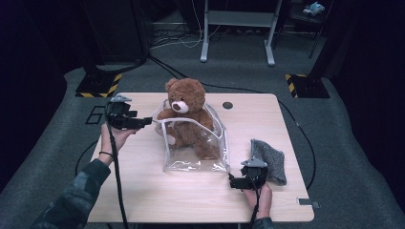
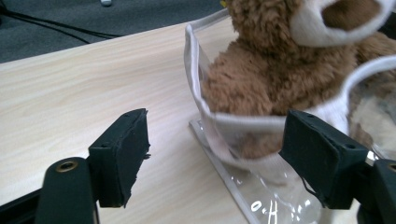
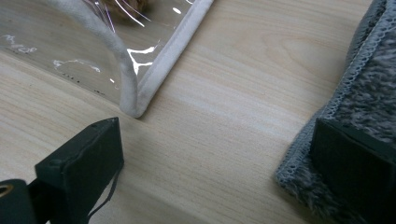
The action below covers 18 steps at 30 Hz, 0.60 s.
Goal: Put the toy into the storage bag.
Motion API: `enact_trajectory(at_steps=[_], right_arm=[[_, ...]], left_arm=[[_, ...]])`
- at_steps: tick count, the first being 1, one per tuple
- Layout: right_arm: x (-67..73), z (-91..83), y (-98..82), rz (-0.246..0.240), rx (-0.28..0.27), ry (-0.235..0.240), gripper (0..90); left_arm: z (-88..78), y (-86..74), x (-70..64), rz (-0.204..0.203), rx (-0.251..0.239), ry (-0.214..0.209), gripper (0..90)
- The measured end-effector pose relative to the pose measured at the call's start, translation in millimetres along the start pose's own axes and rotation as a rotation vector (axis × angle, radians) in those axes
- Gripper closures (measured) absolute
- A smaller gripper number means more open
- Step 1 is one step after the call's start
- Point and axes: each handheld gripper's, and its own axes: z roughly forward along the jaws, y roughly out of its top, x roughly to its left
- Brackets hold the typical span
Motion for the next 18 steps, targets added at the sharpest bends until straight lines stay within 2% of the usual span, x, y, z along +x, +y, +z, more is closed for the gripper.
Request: enact_trajectory(at_steps=[6,9,12,15,18], right_arm=[[-0.4,0.2,0.0,-0.004,-0.002,0.002,2.3],[-0.1,0.1,0.1,-0.002,-0.001,0.003,2.3],[0.6,0.2,0.1,0.007,-0.004,-0.003,2.3],[0.6,0.2,0.1,0.007,-0.003,-0.002,2.3],[-0.1,0.0,-0.1,-0.002,-0.001,-0.001,2.3]], left_arm=[[-14.1,-34.5,-0.4,0.008,-0.031,0.039,19.3],[-15.4,-53.8,1.0,0.001,-0.03,0.043,18.5],[-11.5,-75.0,2.7,-0.017,-0.011,0.048,17.8],[-2.6,-98.8,3.3,-0.01,0.027,0.069,16.3],[7.8,-118.5,3.4,-0.013,0.069,0.061,16.0]])
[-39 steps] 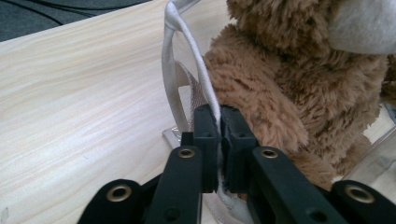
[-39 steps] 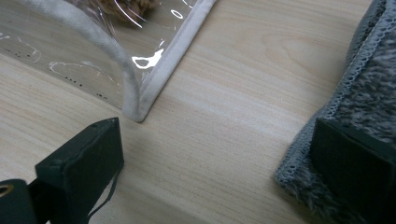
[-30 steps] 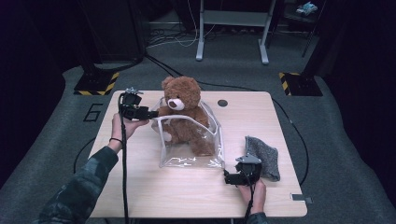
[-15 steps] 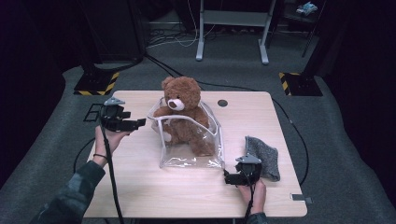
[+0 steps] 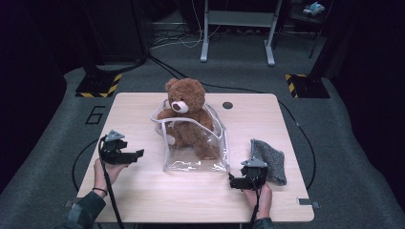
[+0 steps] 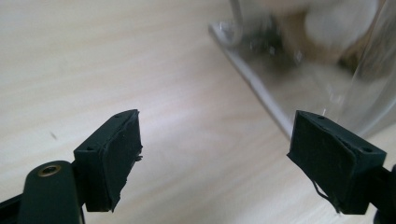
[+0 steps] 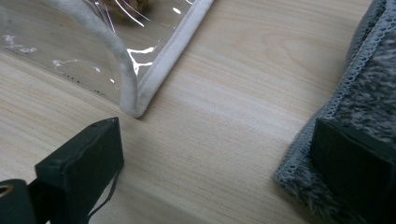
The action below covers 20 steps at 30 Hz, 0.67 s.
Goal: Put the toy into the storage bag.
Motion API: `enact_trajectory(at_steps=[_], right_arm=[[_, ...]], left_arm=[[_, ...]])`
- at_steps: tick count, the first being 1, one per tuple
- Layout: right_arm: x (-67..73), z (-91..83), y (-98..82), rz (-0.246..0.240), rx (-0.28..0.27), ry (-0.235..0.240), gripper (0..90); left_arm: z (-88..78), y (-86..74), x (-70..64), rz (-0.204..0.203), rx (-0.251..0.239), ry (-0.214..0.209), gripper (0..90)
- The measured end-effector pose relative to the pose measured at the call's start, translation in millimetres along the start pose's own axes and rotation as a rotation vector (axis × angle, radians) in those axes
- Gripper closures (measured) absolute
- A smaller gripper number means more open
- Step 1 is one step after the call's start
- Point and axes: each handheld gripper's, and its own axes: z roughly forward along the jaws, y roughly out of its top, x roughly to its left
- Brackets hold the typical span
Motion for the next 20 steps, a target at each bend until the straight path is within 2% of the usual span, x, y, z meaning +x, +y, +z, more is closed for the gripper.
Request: enact_trajectory(at_steps=[1,3,6,7,9,10,11,12,15,20], right_arm=[[0.1,0.0,0.0,0.001,0.0,0.0,2.3],[0.0,0.0,0.0,0.0,0.0,0.0,2.3],[0.1,0.0,0.0,0.001,0.0,0.0,2.3],[0.1,0.0,0.0,0.002,0.0,0.0,2.3],[0.8,0.1,0.2,0.011,-0.002,0.003,2.3],[0.2,0.0,0.0,0.004,0.0,0.003,2.3],[0.3,0.0,0.0,0.004,-0.001,0.003,2.3],[0.6,0.2,0.1,0.008,-0.002,-0.001,2.3],[0.5,0.0,0.0,0.003,-0.002,0.003,2.3],[0.9,0.1,0.1,0.01,-0.003,0.003,2.3]], left_arm=[[4.4,-6.4,-0.7,-0.009,0.022,0.002,15.3],[13.2,-20.1,-0.9,0.001,0.051,0.004,15.1],[20.9,-33.3,-2.9,0.002,0.057,0.015,14.7],[23.5,-37.4,-3.0,0.017,0.071,0.024,14.6],[27.9,-43.8,-3.7,0.011,0.046,0.032,14.5],[30.2,-47.9,-3.9,0.013,0.065,0.037,14.5],[32.8,-50.3,-4.4,0.003,0.054,0.035,14.3],[33.8,-53.6,-6.1,0.02,0.025,0.06,14.0],[35.3,-57.5,-9.4,0.053,0.003,0.095,14.1],[35.5,-58.6,-10.1,0.051,-0.002,0.1,14.1]])
